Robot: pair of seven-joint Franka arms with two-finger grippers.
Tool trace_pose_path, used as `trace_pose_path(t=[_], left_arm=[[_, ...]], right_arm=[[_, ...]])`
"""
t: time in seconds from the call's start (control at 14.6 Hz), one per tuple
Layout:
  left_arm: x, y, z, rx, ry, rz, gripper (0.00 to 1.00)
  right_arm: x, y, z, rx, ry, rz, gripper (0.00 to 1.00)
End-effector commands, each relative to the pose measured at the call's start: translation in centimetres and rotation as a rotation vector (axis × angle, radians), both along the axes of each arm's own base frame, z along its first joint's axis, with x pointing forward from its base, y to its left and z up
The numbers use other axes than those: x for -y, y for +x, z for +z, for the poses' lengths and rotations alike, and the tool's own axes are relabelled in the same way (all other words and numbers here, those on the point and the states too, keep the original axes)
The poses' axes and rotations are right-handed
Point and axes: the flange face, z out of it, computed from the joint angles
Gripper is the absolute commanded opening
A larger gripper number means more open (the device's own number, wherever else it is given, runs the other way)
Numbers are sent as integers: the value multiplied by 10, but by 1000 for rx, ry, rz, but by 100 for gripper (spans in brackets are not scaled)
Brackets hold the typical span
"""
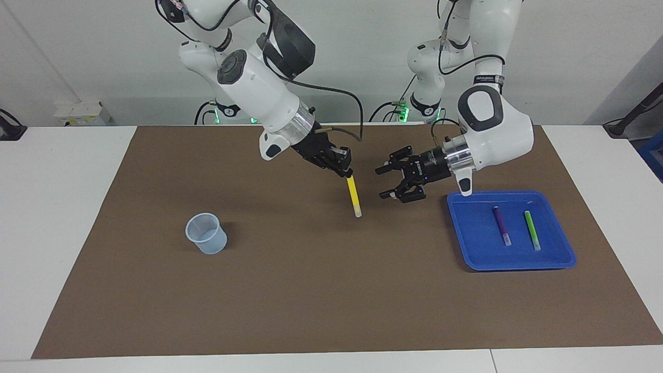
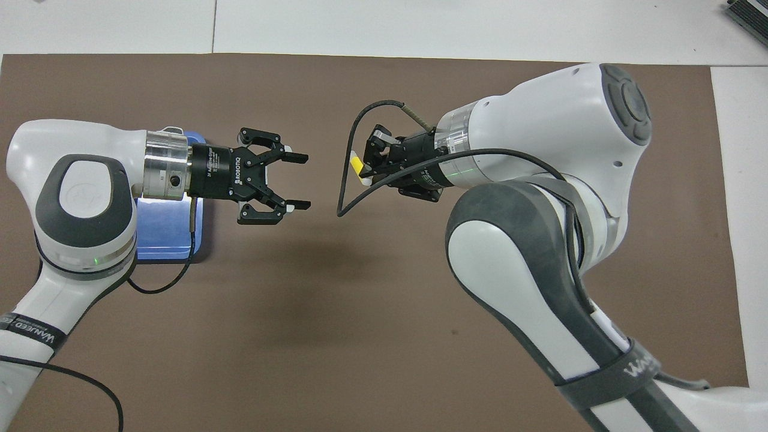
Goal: Right arm passes pens to left for tray arrangement
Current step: 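Close the left gripper on the yellow pen held by the right gripper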
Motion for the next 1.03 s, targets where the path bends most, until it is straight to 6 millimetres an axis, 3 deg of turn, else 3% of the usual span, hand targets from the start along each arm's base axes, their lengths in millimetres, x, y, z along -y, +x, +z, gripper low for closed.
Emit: trace_pose_path(t=[0.0,0.27,0.75,0.96], left_arm=[[6,-9,1,212,20,-116,72],[7,-13,-5,364,23,-212,71],[8,-4,0,369,-3,-83,69],[20,-7,0,372,-13,-77,72]], right_arm=[[-1,0,-1,1,12,-12,0],[0,1,-2,2,12,-12,0],[-1,0,-2,1,11,-13,0],[-3,-1,0,5,9,-13,0]])
